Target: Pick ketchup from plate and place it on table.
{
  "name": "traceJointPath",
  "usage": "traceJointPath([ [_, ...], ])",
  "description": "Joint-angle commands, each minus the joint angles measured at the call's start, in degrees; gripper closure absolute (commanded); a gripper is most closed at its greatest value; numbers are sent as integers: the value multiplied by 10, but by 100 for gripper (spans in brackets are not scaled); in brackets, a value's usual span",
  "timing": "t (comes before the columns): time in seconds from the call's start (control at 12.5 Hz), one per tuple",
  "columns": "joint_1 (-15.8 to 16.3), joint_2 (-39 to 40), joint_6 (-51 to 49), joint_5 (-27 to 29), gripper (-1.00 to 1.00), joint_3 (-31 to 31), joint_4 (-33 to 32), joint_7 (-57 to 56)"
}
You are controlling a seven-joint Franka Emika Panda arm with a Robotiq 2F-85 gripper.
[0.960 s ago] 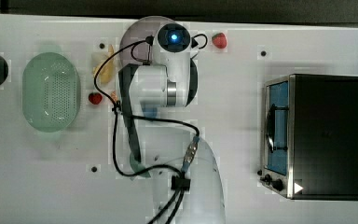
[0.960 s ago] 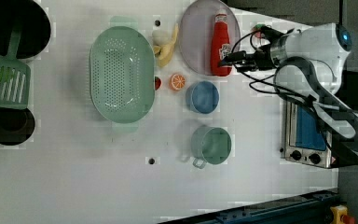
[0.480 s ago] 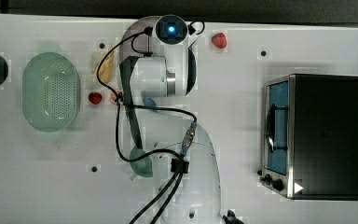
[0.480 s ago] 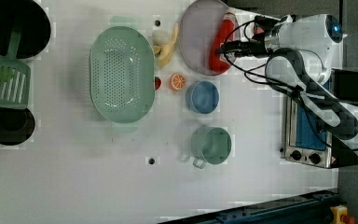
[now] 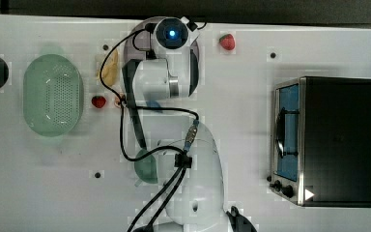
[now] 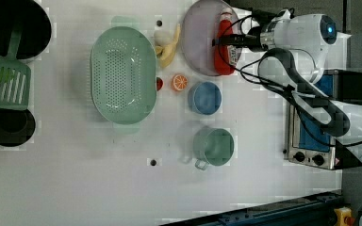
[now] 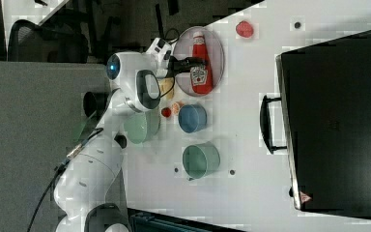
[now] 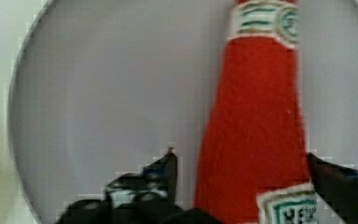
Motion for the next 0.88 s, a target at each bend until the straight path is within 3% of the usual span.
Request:
traceJointPath([
  [0.08, 0, 3, 2, 0, -19, 5, -1, -21],
  [0.56, -7, -76, -22, 2, -18, 5, -4, 29],
  [0.88, -24, -181, -158, 19, -18, 5, -6, 50],
])
